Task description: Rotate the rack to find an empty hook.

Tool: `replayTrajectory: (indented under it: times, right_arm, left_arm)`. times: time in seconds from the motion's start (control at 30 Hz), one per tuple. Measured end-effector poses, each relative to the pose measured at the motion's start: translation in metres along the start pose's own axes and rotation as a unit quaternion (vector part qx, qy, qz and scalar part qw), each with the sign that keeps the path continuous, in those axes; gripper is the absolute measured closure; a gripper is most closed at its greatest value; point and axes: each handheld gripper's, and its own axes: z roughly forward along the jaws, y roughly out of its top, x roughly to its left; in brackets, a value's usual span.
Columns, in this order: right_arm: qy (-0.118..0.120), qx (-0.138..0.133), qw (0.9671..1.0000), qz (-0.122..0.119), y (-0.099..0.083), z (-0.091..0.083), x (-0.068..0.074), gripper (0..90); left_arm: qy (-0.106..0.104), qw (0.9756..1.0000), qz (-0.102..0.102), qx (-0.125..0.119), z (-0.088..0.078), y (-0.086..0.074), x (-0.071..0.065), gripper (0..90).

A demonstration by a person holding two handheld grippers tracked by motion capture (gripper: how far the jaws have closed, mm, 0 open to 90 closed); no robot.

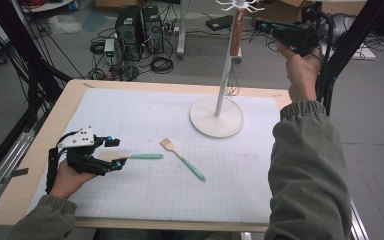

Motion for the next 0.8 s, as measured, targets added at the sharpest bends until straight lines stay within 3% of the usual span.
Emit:
replayTrajectory:
  times: [0.43,0.57,0.73,0.8]
  right_arm:
    - [-0.001,-0.001,1.0,0.005,0.008,-0.007,-0.012,89.7]
    - [0.032,0.001,0.9995,-0.004,0.011,-0.005,-0.014,89.8]
    - [0.049,0.003,0.9988,-0.005,0.017,-0.005,-0.019,89.8]
    - [0.044,0.004,0.999,-0.001,0.017,-0.004,-0.022,89.8]
  left_arm:
    - [-0.001,1.0,0.001,0.005,0.001,0.0,-0.002,25.2]
    - [-0.003,1.0,0.002,0.005,0.003,0.001,-0.003,25.2]
    - [-0.006,1.0,0.002,0.003,0.004,0.001,-0.003,25.2]
    - [-0.004,1.0,0.003,0.004,0.003,0.001,-0.003,25.2]
